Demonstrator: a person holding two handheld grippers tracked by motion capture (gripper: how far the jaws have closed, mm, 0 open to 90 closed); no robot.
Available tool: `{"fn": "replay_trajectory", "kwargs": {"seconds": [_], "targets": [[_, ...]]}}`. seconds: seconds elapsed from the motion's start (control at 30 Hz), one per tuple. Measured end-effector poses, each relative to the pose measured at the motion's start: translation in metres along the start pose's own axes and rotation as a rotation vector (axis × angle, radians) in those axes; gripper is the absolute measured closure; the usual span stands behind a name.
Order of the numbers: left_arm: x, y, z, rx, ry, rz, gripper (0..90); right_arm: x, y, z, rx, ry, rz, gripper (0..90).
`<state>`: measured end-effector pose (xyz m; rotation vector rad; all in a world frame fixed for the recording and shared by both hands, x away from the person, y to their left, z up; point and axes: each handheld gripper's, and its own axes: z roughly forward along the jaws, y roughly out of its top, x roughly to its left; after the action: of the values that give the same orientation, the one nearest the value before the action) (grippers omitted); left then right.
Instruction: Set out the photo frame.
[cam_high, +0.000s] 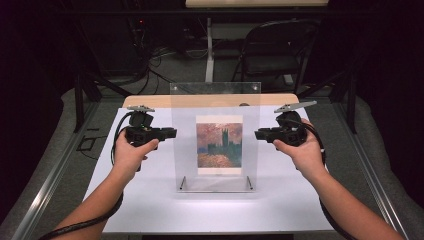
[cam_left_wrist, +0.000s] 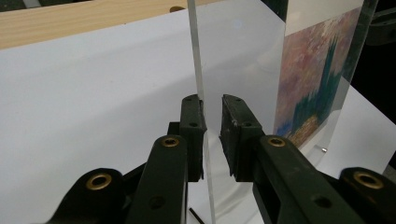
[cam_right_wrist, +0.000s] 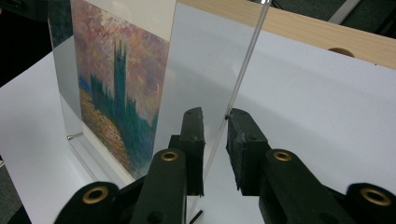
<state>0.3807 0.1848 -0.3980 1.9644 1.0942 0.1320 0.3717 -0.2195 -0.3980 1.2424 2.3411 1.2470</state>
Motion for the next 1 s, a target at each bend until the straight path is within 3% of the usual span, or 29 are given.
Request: {"fn": "replay_trajectory", "kwargs": {"seconds": [0.3, 1.0], "targets": [[-0.009, -0.008, -0.010, -0.003, -0.011, 0.023, 78.5, 0.009, -0.006, -0.009, -0.001, 0.014, -0.023, 76.6], [-0.024, -0.031, -0.027, -0.024, -0.038, 0.063, 77.2, 0.025, -0.024, -0.026, -0.028, 0.045, -0.025, 78.5]]}}
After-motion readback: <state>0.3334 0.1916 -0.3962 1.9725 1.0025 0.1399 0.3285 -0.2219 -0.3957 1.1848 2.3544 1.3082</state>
